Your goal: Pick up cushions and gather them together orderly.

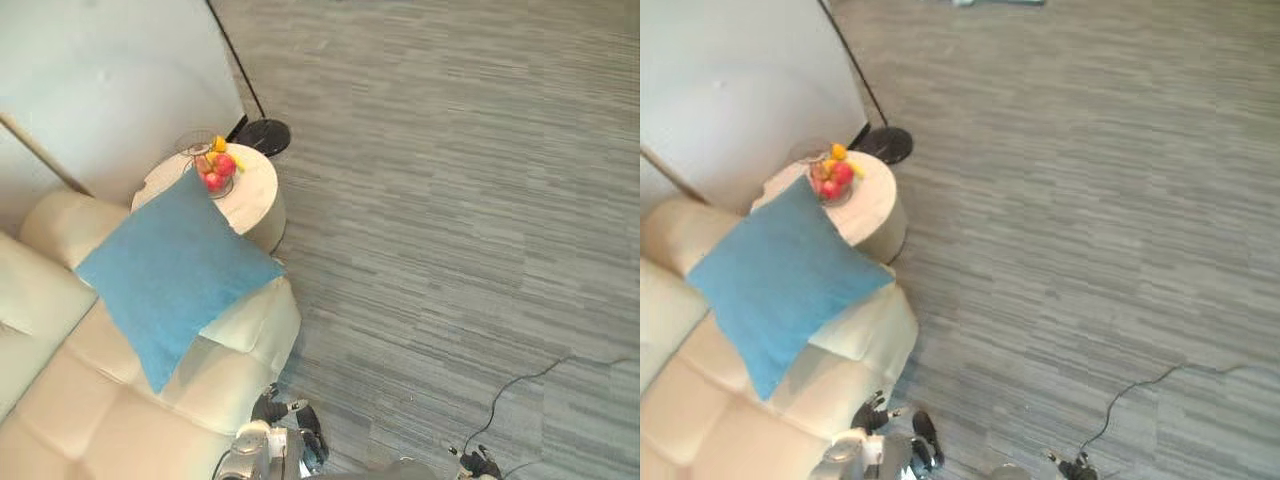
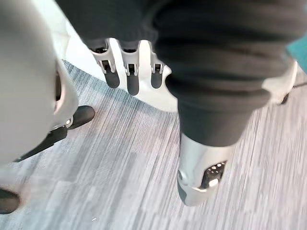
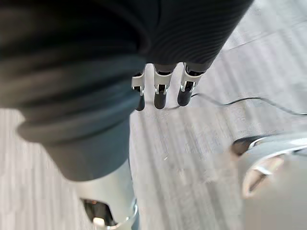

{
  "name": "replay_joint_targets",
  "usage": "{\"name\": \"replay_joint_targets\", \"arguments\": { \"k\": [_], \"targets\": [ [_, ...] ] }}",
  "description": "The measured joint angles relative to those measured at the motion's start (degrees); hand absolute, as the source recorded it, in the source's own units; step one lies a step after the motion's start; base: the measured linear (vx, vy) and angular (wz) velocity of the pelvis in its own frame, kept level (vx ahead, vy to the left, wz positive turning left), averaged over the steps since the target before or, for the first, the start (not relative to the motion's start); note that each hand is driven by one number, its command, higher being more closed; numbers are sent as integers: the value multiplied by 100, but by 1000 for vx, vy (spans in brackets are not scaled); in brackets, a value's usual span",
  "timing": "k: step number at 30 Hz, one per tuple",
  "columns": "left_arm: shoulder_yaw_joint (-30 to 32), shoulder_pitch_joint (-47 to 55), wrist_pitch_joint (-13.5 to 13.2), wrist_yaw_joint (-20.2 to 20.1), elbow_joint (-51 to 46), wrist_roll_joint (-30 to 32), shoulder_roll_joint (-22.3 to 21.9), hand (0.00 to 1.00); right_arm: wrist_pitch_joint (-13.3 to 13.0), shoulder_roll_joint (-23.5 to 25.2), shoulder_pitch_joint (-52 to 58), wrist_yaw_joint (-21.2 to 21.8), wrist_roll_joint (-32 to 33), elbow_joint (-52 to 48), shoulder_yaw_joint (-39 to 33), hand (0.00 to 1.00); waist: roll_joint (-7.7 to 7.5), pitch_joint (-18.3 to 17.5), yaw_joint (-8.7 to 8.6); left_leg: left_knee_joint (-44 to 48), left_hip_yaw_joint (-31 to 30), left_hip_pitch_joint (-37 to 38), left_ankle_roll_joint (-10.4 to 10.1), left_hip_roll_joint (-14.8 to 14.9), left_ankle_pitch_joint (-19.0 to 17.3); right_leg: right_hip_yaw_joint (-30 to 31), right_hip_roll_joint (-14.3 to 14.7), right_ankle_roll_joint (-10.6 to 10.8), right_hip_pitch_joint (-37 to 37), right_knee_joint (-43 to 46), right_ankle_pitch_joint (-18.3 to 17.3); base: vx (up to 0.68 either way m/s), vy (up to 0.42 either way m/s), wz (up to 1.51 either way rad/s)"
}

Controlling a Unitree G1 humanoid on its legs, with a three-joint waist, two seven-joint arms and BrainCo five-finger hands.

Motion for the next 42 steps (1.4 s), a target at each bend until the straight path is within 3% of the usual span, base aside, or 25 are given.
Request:
{"name": "replay_joint_targets", "arguments": {
  "k": [1, 2, 3, 5, 7, 10, 12, 13, 14, 17, 20, 23, 25, 30, 33, 36, 39, 40, 42],
  "targets": [
    [2, 40, 1, 1, 14, -5, 16, 0, 3, 19, 28, 4, -39, 2, 1, 0, -35, -59, 7, -5, -94, 119, -23, -99, -134, 154, -171, 106, -167, 641, 73, 287, 80, 37],
    [-11, 106, 4, -1, 16, -7, 51, 0, 7, 37, 50, 10, -97, 9, 19, 0, -66, -150, -16, -45, -270, 264, -58, -208, -303, 383, -391, 193, -490, 1569, 386, 233, 47, 44],
    [-21, 130, 6, -1, 24, -5, 81, 0, 7, 40, 55, 16, -98, 11, 46, 0, -68, -161, -43, -57, -380, 344, -92, -252, -352, 518, -448, 221, -670, 1971, 443, 284, 37, 71],
    [-122, 180, 9, 7, 26, -6, 152, 0, 7, 30, 101, 22, -95, 10, 50, 0, -23, -184, -81, -117, -730, 598, -69, -254, -420, 678, -394, 208, -1123, 2423, -19, 321, -3, 80],
    [-102, 179, 9, 32, 21, -7, 222, 0, 6, 23, 99, 22, -94, 10, 51, 0, 4, -183, -80, -192, -1003, 734, -92, -231, -404, 804, -244, 108, -1460, 2018, -256, 272, -71, 81],
    [134, 165, 9, 78, 15, -6, 186, 0, 3, 32, 110, 56, -82, 9, 80, 0, 103, -148, -95, -237, -1613, 777, -186, -69, -352, 1813, 445, 74, -1869, 721, -228, 218, -167, 106],
    [329, 139, 6, 104, 9, -5, 134, 0, -9, 89, 153, 81, 20, -31, 108, 0, 54, -137, -93, -247, -2022, 761, -366, -33, -337, 2575, 742, 88, -1931, -117, 125, 193, -273, 124],
    [409, 144, 4, 116, 7, -6, 138, 0, -17, 166, 188, 87, 32, -28, 126, 0, -131, -134, -86, -178, -2185, 730, -515, -137, -395, 2936, 713, 58, -1859, -549, 675, 142, -364, 114],
    [584, 129, 4, 124, -11, -5, 75, 0, -18, 191, 214, 100, 57, -33, 149, 0, -90, -108, -67, -101, -2375, 743, -648, -41, -466, 2682, 712, -117, -1757, -408, 713, 134, -359, 103],
    [805, 253, -11, 112, -151, -5, -179, 0, -39, 179, 245, 117, 206, -116, 186, 0, 106, -249, -22, 30, -2212, 722, -773, 270, -544, 2125, 764, -276, -1612, -410, 501, 150, -252, 80],
    [868, 335, -23, 69, -251, -21, -319, 0, -65, 190, 319, 124, 317, -300, 341, 0, 109, -241, -13, 421, -1716, 529, -866, 627, -605, 1473, 763, -409, -1342, -389, 314, 87, -225, 105],
    [943, 358, -36, 29, -311, -42, -323, 0, -94, 259, 342, 136, 382, -495, 336, 0, 79, -237, 8, 624, -542, 466, -789, 963, -643, 938, 594, -442, -1152, -387, 196, 35, -94, 95],
    [946, 339, -42, 17, -285, -37, -324, 0, -124, 253, 348, 172, 415, -487, 331, 0, 84, -241, -3, 595, 157, 487, -699, 1090, -615, 651, 383, -342, -1034, -379, 122, 54, 41, 82],
    [663, 269, -76, -1, -107, -1, -118, 0, -120, 244, 378, 195, 418, -466, 285, 0, 122, -283, 12, 159, 229, 460, -737, 787, -387, 440, 177, -133, -903, -735, 284, 82, 111, 40],
    [495, 234, -76, -14, 32, -2, 63, 0, -106, 251, 375, 195, 403, -353, 283, 0, 31, -278, 2, -427, 146, 676, -714, 505, -128, 408, 135, -90, -799, -1027, 452, 154, 66, 18],
    [435, 211, -79, -33, 136, 2, 99, 0, -74, 218, 353, 195, 369, -226, 282, 0, -13, -273, -26, -690, 127, 960, -704, 312, -116, 450, -12, -46, -725, -823, 421, 96, 69, 3],
    [201, 180, -74, -51, 259, 8, 110, 0, -64, 172, 268, 228, 349, -215, 329, 0, -64, -227, -89, -948, 73, 1218, -636, 92, -133, 685, -339, 52, -1055, 303, 355, 30, 93, 12],
    [102, 179, -74, -51, 250, 8, 156, 0, -62, 190, 275, 232, 348, -207, 349, 0, -159, -230, -103, -1042, -53, 1335, -591, -54, -161, 959, -503, 17, -1293, 949, 377, 37, 56, 38],
    [70, 180, -78, -46, 244, 8, 185, 0, -55, 201, 280, 239, 347, -159, 465, 0, -130, -249, -214, -1125, -242, 1438, -562, -75, -180, 1510, -361, -37, -1573, 1329, 215, 120, 7, 53]
  ]
}}
